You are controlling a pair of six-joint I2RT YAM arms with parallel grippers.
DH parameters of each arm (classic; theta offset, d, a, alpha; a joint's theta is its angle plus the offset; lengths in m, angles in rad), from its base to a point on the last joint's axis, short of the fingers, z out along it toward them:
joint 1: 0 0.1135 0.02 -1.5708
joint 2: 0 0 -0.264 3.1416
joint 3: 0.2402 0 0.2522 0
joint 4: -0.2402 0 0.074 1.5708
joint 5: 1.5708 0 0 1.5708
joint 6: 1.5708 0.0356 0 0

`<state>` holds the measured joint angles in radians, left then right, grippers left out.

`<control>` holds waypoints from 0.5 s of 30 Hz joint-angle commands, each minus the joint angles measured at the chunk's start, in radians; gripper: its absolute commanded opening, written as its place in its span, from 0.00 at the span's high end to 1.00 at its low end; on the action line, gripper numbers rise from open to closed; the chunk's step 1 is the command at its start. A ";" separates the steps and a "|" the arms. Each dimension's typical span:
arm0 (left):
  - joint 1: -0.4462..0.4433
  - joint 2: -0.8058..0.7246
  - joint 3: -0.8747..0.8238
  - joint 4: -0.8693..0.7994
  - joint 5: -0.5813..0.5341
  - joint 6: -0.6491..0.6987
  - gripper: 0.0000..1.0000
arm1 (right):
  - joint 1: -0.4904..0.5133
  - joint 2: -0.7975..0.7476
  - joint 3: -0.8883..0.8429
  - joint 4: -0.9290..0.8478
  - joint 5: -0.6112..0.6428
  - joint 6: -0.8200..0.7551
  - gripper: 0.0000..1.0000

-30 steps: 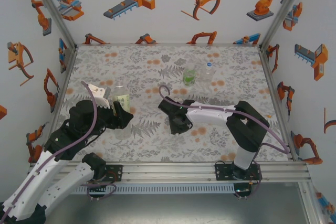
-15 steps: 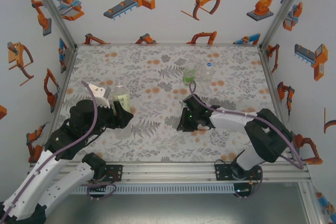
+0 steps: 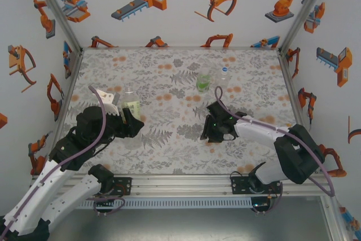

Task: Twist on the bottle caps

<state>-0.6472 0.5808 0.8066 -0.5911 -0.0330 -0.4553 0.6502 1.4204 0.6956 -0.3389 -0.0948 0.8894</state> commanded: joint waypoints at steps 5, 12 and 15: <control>0.003 -0.008 0.006 0.033 0.014 -0.011 0.87 | 0.026 0.027 0.180 -0.198 0.133 -0.088 0.54; 0.004 -0.019 0.000 0.019 0.027 -0.008 0.87 | 0.126 0.096 0.269 -0.279 0.237 -0.107 0.50; 0.004 -0.022 -0.011 0.029 0.028 -0.012 0.88 | 0.171 0.133 0.291 -0.289 0.267 -0.106 0.50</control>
<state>-0.6472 0.5697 0.8047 -0.5907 -0.0246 -0.4561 0.7860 1.5208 0.9543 -0.5598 0.1013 0.8028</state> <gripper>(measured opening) 0.594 0.500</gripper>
